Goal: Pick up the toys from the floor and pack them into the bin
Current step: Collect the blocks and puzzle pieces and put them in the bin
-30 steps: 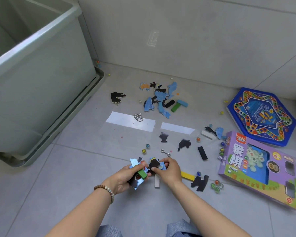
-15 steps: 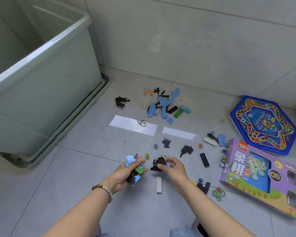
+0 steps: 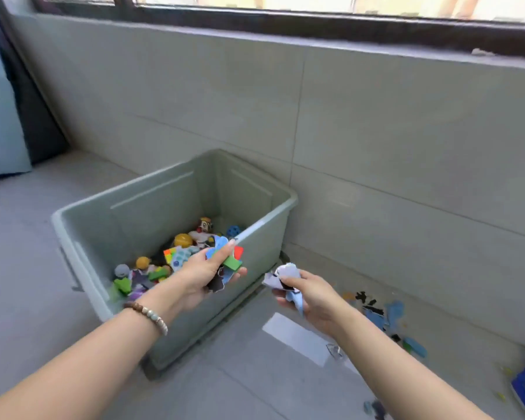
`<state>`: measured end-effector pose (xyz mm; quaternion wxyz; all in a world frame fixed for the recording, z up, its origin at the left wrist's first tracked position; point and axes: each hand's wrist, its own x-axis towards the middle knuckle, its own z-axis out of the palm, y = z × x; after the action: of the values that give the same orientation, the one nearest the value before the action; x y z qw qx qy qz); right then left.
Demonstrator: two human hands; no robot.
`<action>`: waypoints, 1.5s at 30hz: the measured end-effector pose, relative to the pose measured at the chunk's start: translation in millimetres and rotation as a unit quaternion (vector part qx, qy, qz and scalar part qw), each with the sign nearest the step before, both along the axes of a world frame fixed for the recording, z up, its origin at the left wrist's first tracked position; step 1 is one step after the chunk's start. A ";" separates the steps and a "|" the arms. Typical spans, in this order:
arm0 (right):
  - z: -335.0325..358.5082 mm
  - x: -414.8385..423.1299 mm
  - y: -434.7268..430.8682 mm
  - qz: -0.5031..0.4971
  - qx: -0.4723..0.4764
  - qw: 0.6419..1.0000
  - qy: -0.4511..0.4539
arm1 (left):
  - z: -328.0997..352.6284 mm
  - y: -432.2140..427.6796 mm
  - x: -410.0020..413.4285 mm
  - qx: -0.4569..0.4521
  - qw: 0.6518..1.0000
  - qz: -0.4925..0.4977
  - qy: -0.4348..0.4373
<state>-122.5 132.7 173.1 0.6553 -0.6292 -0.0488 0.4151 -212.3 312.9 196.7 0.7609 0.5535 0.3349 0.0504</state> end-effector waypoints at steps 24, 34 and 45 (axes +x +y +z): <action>-101.7 3.4 -179.1 0.081 -0.442 0.843 -0.296 | -90.0 -80.1 5.5 0.615 0.747 -0.243 0.066; -202.7 -46.9 -248.9 0.066 -0.404 0.885 -0.222 | -216.5 -190.5 -13.3 0.510 0.738 -0.413 0.156; -242.3 -23.4 -247.8 -0.032 -0.330 0.912 -0.241 | -278.6 -249.1 4.8 0.476 0.751 -0.444 0.112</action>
<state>-145.9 -115.1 -69.3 0.3922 -0.8916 -0.0452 0.2218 -207.5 63.8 -82.0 0.2927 0.9322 0.0668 -0.2022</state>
